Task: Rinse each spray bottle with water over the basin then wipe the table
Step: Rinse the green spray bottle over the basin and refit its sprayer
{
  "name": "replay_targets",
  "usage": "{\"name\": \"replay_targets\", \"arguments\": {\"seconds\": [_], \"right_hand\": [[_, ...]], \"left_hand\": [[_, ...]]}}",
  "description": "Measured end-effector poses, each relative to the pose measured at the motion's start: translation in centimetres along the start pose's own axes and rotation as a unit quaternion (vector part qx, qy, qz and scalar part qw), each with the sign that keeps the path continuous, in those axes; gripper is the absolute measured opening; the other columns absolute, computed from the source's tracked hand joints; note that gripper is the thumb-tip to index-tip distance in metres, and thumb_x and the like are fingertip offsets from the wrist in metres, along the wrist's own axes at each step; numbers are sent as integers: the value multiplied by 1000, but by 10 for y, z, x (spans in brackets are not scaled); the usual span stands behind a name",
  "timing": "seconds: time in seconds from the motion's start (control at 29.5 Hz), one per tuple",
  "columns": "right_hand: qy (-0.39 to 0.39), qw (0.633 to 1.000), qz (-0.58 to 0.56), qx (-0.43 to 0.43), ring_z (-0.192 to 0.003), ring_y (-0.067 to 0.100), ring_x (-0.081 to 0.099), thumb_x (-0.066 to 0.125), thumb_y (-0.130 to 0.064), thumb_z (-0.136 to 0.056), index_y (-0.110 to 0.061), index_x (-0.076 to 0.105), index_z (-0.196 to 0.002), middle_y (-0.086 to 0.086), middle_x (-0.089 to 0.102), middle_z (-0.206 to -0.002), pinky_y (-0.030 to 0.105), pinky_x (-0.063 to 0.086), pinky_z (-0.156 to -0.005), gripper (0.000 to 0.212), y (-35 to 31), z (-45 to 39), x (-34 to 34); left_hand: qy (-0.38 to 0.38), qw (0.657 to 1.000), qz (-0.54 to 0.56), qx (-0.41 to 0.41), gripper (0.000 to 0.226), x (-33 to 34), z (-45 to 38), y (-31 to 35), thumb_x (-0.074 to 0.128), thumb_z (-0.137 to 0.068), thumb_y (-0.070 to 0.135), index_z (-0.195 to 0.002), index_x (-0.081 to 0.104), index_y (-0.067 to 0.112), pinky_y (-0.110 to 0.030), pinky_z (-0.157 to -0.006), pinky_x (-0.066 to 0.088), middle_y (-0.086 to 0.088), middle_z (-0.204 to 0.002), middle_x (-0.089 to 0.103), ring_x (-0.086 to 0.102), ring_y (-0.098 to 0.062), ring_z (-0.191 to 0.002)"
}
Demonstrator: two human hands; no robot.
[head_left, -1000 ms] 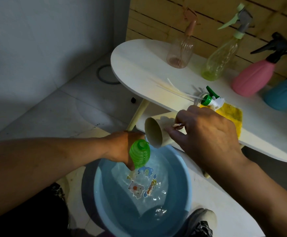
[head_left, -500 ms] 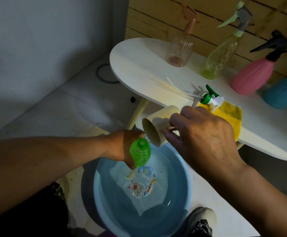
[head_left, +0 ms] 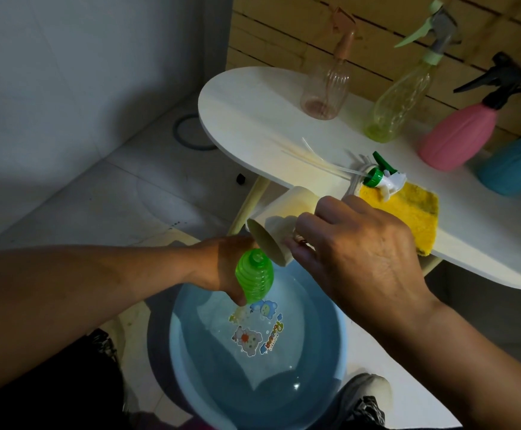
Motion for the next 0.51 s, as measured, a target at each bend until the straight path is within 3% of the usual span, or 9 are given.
{"name": "replay_targets", "arguments": {"seconds": [0.07, 0.17, 0.31, 0.44, 0.51], "right_hand": [[-18, 999, -28, 33, -66, 24, 56, 72, -38, -88, -22, 64, -80, -2, 55, -74, 23, 16, -50, 21, 4, -2, 4], [-33, 989, -79, 125, -72, 24, 59, 65, -53, -90, -27, 59, -77, -6, 55, -74, 25, 21, -49, 30, 16, -3, 14], [-102, 965, -106, 216, -74, 22, 51, 51, -67, -94, -29, 51, -77, -8, 53, -76, 32, 30, -59, 42, 31, -1, 29], [-193, 941, -112, 253, -75, 24, 55, 50, -66, -95, -27, 55, -79, -3, 60, -77, 31, 37, -58, 42, 36, 2, 62], [-251, 928, -118, 250, -84, 28, 62, 52, -63, -95, -26, 61, -90, 2, 67, -89, 33, 45, -64, 38, 38, 4, 89]], "left_hand": [[-12, 1000, 24, 2, 74, 1, 0, 0, 96, -66, 23, -127, 56, 23, -21, -87, 49, 7, -119, 64, 62, -9, -101], [-25, 997, 69, -1, 62, 4, 0, -7, 96, -62, 12, -109, 60, 28, -23, -79, 57, 8, -100, 69, 68, -4, -90], [-20, 995, 90, -29, 84, 5, 5, -19, 97, -58, 15, -125, 49, 28, -38, -85, 59, 7, -115, 61, 64, -14, -105], [-30, 995, 81, -52, 84, 5, 10, -29, 96, -62, 13, -126, 45, 31, -32, -76, 55, 3, -117, 56, 58, -18, -106], [-28, 995, 79, -57, 84, 6, 10, -32, 96, -61, 14, -124, 44, 35, -24, -70, 50, 7, -113, 55, 58, -15, -103]]}}
Point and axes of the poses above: each hand's wrist, its own z-axis away from the middle knuckle, its own x-axis out of the palm, y = z × x, the point moved 3 cm from there along -z, towards the middle knuckle
